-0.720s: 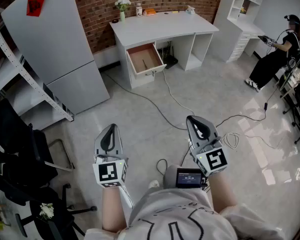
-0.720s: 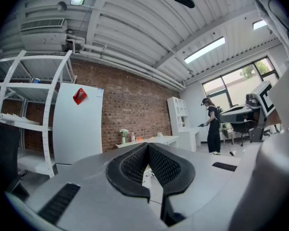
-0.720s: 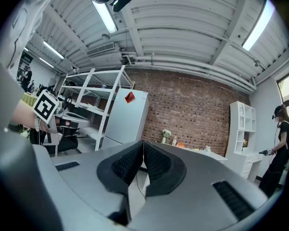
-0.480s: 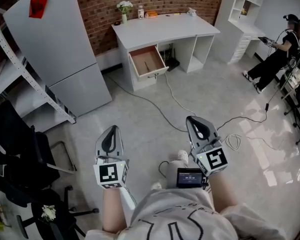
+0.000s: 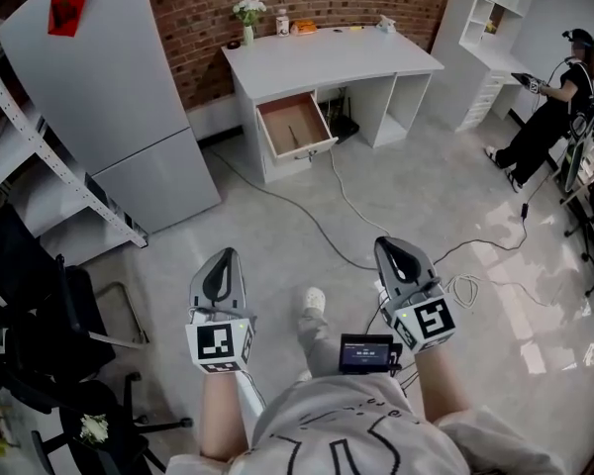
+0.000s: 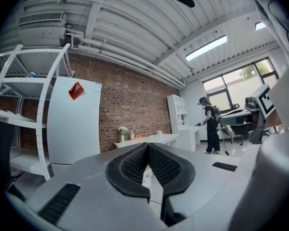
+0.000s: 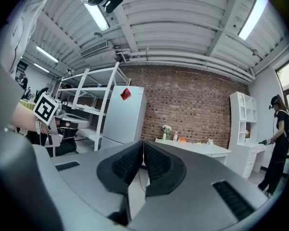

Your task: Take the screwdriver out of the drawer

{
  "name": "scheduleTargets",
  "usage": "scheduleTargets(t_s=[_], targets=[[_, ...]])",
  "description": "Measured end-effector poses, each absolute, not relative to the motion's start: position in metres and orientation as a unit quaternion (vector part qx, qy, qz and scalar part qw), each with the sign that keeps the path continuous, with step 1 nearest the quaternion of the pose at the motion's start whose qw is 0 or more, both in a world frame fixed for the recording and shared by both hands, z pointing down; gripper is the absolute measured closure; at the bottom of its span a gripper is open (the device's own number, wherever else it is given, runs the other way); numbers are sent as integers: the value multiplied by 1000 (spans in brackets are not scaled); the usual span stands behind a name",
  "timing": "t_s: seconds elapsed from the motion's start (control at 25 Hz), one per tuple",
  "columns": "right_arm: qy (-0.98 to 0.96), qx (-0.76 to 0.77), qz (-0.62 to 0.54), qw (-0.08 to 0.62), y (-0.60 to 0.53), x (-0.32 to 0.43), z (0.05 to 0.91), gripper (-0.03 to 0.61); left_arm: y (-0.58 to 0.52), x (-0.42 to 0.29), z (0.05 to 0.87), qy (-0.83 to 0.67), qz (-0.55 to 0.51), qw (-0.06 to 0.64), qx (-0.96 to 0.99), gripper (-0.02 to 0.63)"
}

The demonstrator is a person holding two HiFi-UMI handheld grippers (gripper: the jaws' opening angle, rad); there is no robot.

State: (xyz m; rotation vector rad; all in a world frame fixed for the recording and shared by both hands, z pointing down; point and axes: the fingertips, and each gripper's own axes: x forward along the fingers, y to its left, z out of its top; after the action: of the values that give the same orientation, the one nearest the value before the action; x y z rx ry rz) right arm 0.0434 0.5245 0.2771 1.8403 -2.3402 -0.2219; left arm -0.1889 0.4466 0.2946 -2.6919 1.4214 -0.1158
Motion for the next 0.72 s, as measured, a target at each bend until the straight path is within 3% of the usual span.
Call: scheduleTargets(t_s=[0.72], targets=[[-810,578,-57,85,295,106,286,557,234,-115,291,493,-53,33,-868,606]])
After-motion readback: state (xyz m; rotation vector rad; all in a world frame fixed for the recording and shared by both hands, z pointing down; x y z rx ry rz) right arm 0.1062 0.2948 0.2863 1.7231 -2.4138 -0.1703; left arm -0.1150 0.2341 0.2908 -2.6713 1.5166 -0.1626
